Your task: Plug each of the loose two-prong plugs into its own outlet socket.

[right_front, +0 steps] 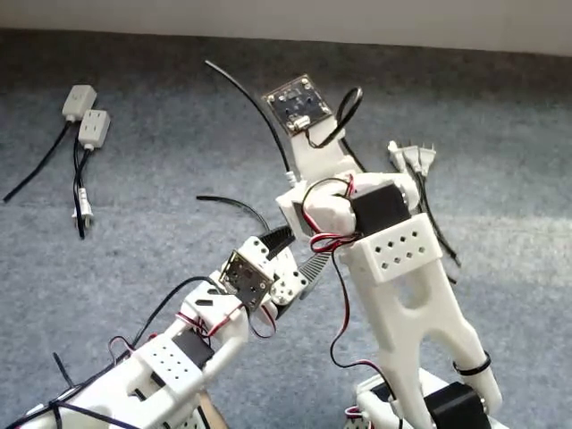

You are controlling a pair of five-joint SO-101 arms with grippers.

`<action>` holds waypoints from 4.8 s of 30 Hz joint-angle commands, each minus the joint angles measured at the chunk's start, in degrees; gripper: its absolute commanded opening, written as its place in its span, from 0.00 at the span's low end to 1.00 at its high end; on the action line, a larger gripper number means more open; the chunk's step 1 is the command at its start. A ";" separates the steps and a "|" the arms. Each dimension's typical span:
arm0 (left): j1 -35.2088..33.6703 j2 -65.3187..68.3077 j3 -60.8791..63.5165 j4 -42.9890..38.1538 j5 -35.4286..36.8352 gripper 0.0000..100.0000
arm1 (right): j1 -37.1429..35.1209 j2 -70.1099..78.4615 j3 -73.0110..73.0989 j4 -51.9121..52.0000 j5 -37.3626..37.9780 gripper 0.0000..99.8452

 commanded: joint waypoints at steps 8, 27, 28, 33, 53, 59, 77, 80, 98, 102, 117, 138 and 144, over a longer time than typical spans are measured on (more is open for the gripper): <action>4.88 -0.22 -2.42 -1.41 -0.53 0.16 | -0.22 -1.63 6.73 -8.66 0.70 0.01; -1.36 0.22 -3.82 -1.41 -0.44 0.16 | -3.03 -11.74 11.38 -0.84 3.52 0.01; -1.36 0.22 -3.74 -1.41 -0.44 0.16 | -3.03 -11.74 11.38 -0.57 3.52 0.01; -0.84 0.04 -3.47 -1.41 -0.44 0.16 | -3.03 -11.65 11.38 -1.01 3.52 0.01; 0.57 -0.22 1.63 -1.41 -0.44 0.16 | 2.86 -6.20 14.11 -20.44 -3.43 0.01; 0.57 -0.22 1.89 -1.41 -0.44 0.16 | 4.79 -5.58 14.11 -24.48 -4.04 0.01; -26.24 -0.22 2.42 2.20 0.00 0.16 | 7.69 -6.29 14.81 -18.86 -7.30 0.01; -28.35 -0.22 2.42 3.16 0.00 0.16 | 5.76 -6.29 14.90 -17.01 2.81 0.01; -28.09 0.13 2.42 3.08 -0.09 0.16 | -3.12 -12.62 21.58 -19.65 9.67 0.01; -28.09 0.22 2.42 4.04 -0.18 0.17 | 1.36 -18.95 25.63 -22.81 1.58 0.01; -26.07 0.31 -10.42 35.34 -8.62 0.17 | 3.56 -25.89 36.97 -25.36 -6.24 0.01; -2.68 0.22 -4.44 36.13 -28.48 0.17 | 11.82 -25.89 37.49 -28.09 -6.24 0.01; 1.80 0.31 -3.91 36.22 -28.48 0.17 | 15.16 -25.89 37.49 -28.09 -6.24 0.01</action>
